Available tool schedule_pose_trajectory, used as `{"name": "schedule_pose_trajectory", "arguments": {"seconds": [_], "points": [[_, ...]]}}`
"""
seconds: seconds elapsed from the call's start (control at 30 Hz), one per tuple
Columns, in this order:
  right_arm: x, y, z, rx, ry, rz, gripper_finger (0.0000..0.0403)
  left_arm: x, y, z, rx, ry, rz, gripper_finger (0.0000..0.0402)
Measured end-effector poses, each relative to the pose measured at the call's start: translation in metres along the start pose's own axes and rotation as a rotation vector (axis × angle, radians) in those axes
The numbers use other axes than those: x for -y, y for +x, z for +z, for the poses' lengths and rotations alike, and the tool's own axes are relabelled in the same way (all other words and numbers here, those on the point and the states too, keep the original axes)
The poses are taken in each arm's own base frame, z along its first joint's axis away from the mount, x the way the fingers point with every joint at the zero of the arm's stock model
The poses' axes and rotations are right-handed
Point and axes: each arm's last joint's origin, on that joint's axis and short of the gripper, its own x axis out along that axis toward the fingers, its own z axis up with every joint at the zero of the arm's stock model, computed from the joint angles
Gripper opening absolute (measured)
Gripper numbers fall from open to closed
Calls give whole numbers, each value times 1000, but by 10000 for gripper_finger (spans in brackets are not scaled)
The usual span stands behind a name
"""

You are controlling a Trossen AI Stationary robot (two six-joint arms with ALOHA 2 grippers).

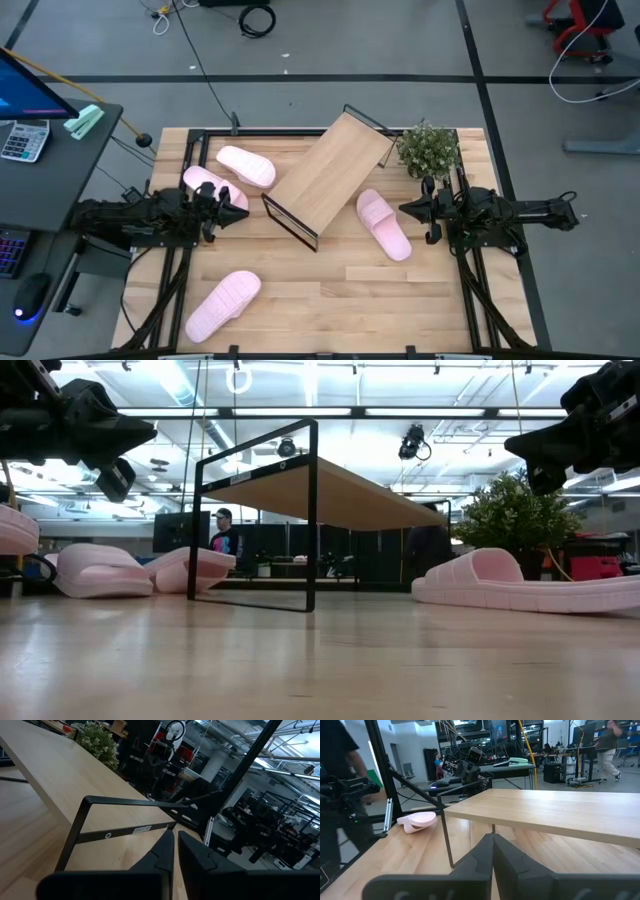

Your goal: Pick and place slides into the shelf

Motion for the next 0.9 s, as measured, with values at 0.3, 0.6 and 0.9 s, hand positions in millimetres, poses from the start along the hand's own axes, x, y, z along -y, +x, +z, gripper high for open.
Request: {"name": "schedule_pose_trajectory", "arguments": {"seconds": [0.3,0.6,0.9], "points": [[0,0,0,0,0,0,16,0,0,0,0,0,0,35],[0,0,0,0,0,1,16,0,0,0,0,0,0,33],[0,0,0,0,0,0,16,0,0,0,1,0,0,28]]}}
